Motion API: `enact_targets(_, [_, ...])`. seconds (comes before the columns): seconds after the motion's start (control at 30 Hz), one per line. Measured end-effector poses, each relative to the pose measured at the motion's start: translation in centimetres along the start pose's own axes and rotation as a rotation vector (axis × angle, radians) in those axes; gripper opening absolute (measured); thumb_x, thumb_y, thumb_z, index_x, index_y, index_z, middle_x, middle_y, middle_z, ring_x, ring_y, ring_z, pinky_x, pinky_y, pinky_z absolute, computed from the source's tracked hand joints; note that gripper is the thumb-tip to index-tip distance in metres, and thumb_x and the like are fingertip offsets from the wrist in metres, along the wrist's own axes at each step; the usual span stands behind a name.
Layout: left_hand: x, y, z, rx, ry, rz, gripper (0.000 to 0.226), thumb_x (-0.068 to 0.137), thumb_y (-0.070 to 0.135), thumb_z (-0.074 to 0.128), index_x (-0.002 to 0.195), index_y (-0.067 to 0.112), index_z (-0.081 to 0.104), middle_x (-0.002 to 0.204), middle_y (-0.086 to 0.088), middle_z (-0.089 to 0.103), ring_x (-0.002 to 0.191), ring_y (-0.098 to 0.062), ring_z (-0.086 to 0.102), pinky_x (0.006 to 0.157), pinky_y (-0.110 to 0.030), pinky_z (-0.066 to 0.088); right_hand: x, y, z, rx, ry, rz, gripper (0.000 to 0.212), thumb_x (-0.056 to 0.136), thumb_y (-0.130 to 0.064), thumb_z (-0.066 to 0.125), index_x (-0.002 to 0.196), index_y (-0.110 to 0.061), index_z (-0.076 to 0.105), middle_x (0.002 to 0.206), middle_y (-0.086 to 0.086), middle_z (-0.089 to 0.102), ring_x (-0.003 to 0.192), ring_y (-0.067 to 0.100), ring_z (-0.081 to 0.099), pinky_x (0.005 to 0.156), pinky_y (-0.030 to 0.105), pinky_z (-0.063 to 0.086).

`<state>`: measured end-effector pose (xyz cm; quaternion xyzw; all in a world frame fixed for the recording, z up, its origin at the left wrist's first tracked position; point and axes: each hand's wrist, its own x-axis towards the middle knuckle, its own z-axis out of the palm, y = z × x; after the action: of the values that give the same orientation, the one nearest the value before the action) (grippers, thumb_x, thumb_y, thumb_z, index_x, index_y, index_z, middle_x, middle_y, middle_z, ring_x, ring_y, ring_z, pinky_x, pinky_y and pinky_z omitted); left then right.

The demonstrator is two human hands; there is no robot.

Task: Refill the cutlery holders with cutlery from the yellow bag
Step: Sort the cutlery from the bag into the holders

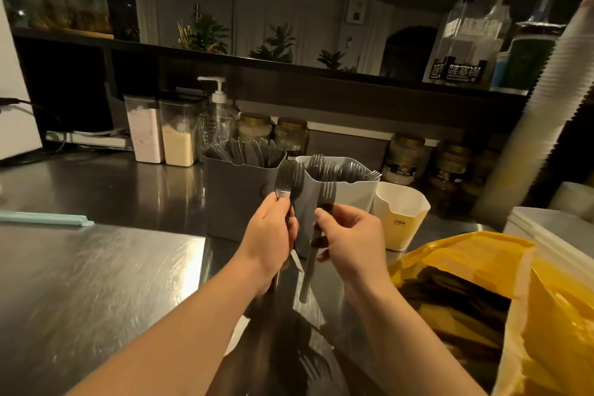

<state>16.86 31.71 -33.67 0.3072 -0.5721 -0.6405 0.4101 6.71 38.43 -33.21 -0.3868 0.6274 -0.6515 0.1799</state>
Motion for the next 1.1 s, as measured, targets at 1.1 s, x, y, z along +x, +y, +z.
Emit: enact_targets(1.1, [-0.9, -0.3, 1.2, 0.142, -0.137, 0.117, 0.025, 0.104, 0.037, 0.046, 0.104, 0.02, 0.064, 0.09, -0.002, 0.073, 0.083, -0.023, 0.074, 0.073, -0.044, 0.064, 0.0, -1.0, -0.4, 0.195, -0.021, 0.166, 0.015, 0.1, -0.023, 0.059, 0.105, -0.022, 0.074, 0.101, -0.005, 0.073, 0.098, 0.018, 0.065, 0.066, 0.023, 0.048])
